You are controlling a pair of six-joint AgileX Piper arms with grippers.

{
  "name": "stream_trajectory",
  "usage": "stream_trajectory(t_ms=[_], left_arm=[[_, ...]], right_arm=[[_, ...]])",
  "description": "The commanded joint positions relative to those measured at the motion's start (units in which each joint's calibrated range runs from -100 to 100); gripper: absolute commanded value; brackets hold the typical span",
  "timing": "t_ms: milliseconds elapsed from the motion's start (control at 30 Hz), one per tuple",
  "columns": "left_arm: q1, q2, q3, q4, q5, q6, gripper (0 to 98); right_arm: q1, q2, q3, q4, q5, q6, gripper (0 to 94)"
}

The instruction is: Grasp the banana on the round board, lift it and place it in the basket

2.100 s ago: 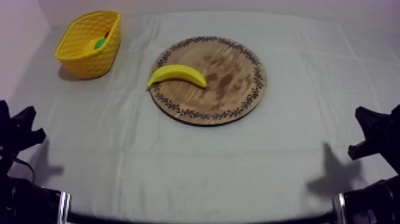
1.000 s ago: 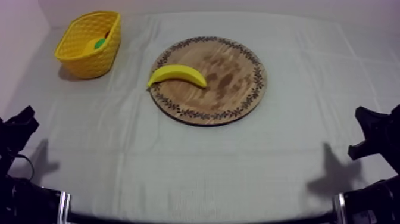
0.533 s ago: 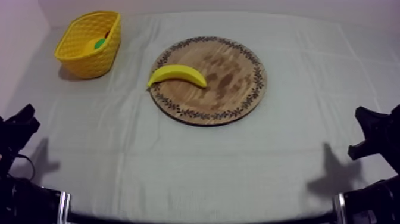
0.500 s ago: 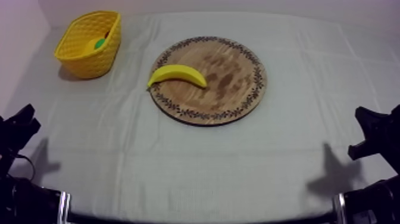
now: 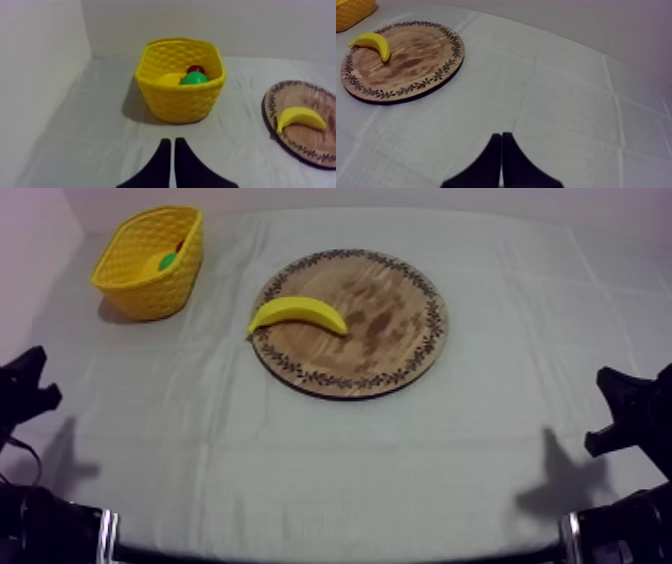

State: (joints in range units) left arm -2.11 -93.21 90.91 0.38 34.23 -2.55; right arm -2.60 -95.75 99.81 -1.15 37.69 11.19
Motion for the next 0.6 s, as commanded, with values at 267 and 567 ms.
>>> stream_trajectory(t_ms=[267,567], left_arm=[[-0.1,16.4,-22.9,2.15,3.3,-0.3,0.0],[0.1,32.3,-47.4,2.44,12.6,-0.7,0.0]], right_arm=[[0.0,0.0,0.0,0.0,0.0,0.0,0.3],[0.0,0.0,0.0,0.0,0.0,0.0,0.3]])
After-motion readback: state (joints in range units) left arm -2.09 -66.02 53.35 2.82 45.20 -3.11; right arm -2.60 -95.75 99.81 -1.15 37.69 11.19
